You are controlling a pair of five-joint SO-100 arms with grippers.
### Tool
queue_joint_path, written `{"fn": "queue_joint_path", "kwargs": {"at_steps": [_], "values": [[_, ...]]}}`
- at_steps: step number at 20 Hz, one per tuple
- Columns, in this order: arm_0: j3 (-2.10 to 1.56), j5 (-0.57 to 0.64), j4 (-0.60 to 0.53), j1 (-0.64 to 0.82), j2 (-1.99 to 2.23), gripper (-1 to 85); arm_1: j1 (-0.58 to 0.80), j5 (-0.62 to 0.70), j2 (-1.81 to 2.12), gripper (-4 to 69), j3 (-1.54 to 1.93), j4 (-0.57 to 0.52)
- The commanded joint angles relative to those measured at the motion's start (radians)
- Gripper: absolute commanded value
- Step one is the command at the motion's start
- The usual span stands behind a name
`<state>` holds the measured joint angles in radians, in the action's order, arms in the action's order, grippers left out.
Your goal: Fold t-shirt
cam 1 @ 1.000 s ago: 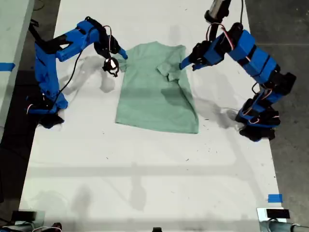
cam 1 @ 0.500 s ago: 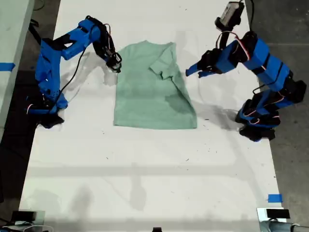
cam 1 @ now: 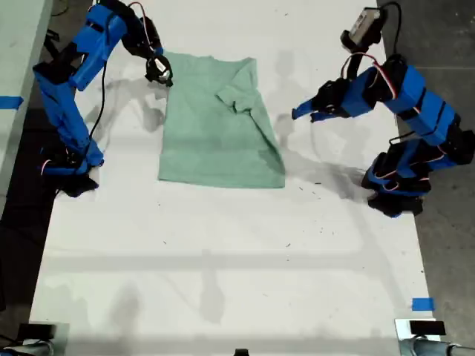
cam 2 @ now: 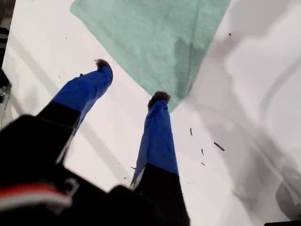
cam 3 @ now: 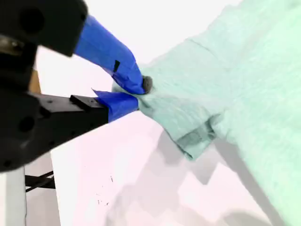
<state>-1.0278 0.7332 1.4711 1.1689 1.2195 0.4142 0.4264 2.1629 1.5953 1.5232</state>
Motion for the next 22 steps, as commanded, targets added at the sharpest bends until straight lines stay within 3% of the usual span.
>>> {"fn": "queue_joint_path", "kwargs": {"at_steps": [1,8,11,19,20,22], "values": [[-0.006,0.012,-0.011,0.003,0.081,0.0,0.000,-0.006,0.054,21.0,0.003,-0.038],[0.086,-0.078,-0.179,-0.209,-0.061,0.0,-0.023,-0.040,0.150,20.9,0.097,-0.037],[0.305,-0.129,-0.192,-0.275,-0.265,0.0,-0.055,-0.081,0.215,20.9,0.169,-0.037],[0.310,-0.229,-0.463,-0.350,-0.460,0.0,-0.129,-0.172,0.365,20.8,0.342,-0.069],[0.310,-0.230,-0.499,-0.365,-0.477,1.2,-0.137,-0.181,0.373,20.7,0.354,-0.074],[0.311,-0.221,-0.529,-0.388,-0.472,22.8,-0.147,-0.192,0.387,20.7,0.377,-0.083]]}}
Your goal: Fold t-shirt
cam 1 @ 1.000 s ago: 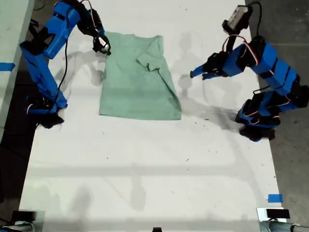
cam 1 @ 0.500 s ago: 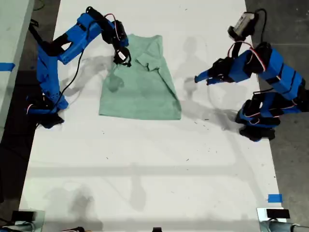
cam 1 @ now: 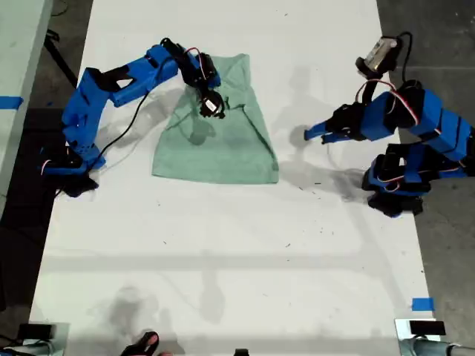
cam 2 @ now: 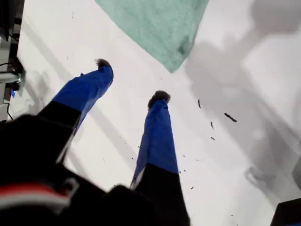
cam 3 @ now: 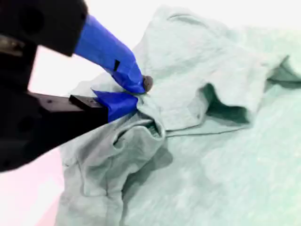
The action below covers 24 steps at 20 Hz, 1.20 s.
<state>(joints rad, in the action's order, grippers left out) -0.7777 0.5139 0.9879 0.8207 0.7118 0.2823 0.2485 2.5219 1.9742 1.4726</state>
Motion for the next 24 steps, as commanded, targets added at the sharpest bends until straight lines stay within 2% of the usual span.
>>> {"fn": "queue_joint_path", "kwargs": {"at_steps": [1,3,7,12,13,15,17,19,24], "values": [[0.061,0.009,-0.034,-0.044,0.067,25.1,-0.017,-0.017,0.035,20.6,0.014,-0.041],[0.060,0.044,0.037,-0.044,0.179,26.3,-0.018,-0.017,0.046,20.5,0.049,-0.066],[0.028,0.138,0.298,-0.018,0.434,27.2,-0.017,-0.012,0.052,19.1,0.110,-0.101],[-0.126,0.207,0.581,-0.054,0.693,28.0,0.002,0.121,-0.046,13.4,0.091,-0.207],[-0.193,0.207,0.597,-0.075,0.753,28.0,0.012,0.149,-0.095,14.2,0.063,-0.212],[-0.400,0.199,0.551,-0.132,0.907,28.1,0.034,0.213,-0.201,24.9,0.008,-0.216],[-0.591,0.173,0.508,-0.176,1.046,27.9,0.058,0.287,-0.301,31.9,-0.038,-0.221],[-0.744,0.150,0.482,-0.207,1.158,27.5,0.083,0.354,-0.385,34.3,-0.080,-0.227],[-1.031,0.097,0.414,-0.253,1.348,27.0,0.124,0.476,-0.586,35.0,-0.146,-0.253]]}}
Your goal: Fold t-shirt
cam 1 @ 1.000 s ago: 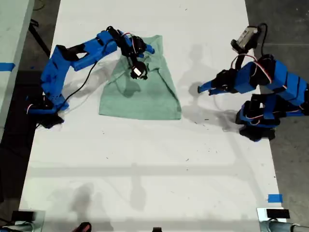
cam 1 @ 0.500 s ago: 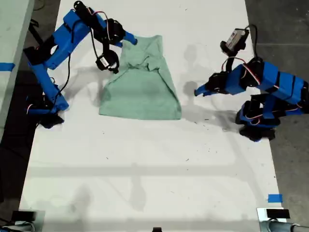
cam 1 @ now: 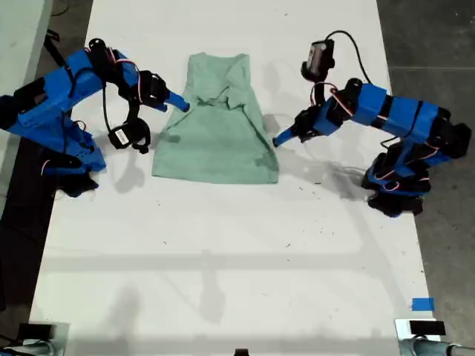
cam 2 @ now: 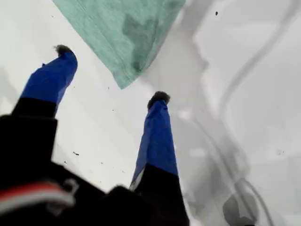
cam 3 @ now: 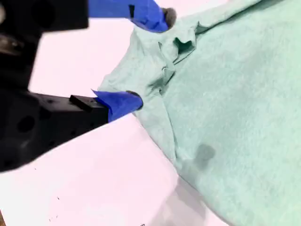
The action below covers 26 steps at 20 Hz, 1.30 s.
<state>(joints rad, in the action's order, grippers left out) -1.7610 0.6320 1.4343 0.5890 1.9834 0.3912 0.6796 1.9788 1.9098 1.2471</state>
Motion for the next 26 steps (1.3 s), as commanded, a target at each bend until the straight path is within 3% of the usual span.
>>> {"fn": "queue_joint_path", "kwargs": {"at_steps": [1,9,17,19,23,26], "values": [[-0.080,-0.031,-0.041,-0.026,0.101,26.9,0.017,0.057,-0.086,35.1,-0.094,-0.038],[-0.135,-0.074,-0.075,-0.078,0.129,26.2,-0.002,0.095,-0.380,33.5,-0.175,-0.179],[-0.147,-0.075,-0.080,-0.081,0.135,25.8,0.017,0.137,-0.554,19.4,-0.183,-0.298],[-0.152,-0.077,-0.080,-0.078,0.138,25.7,0.018,0.135,-0.586,9.4,-0.196,-0.304],[-0.152,-0.077,-0.080,-0.078,0.140,25.6,0.018,0.124,-0.592,-1.2,-0.241,-0.261],[-0.152,-0.077,-0.081,-0.080,0.140,25.5,0.011,0.124,-0.578,-1.4,-0.304,-0.166]]}}
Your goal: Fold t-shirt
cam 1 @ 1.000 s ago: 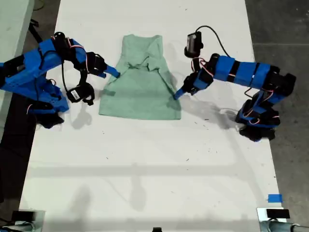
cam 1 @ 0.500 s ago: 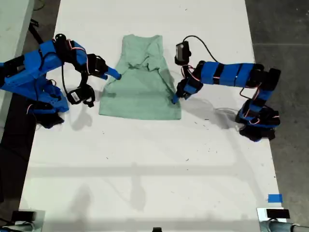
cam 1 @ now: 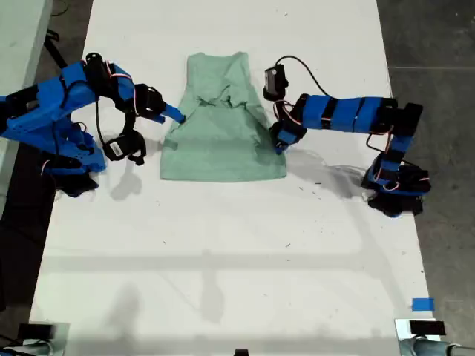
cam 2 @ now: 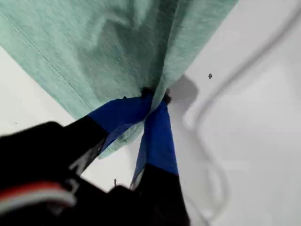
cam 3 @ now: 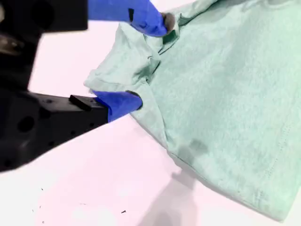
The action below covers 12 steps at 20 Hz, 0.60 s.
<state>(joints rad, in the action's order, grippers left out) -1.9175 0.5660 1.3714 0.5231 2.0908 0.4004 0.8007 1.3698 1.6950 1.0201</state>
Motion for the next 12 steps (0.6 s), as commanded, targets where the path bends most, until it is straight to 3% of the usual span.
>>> {"fn": "queue_joint_path", "kwargs": {"at_steps": [1,8,10,12], "values": [[0.005,-0.011,-0.018,-0.015,0.032,25.4,-0.003,0.005,0.040,-1.4,-0.120,0.104],[0.005,-0.014,-0.026,-0.020,0.035,25.4,-0.150,-0.126,-0.127,-1.4,-0.727,0.408],[0.005,-0.017,-0.026,-0.021,0.035,25.4,-0.189,-0.187,-0.230,-1.4,-0.893,0.423],[0.005,-0.020,-0.025,-0.025,0.035,25.4,-0.210,-0.252,-0.276,-1.4,-0.916,0.365]]}}
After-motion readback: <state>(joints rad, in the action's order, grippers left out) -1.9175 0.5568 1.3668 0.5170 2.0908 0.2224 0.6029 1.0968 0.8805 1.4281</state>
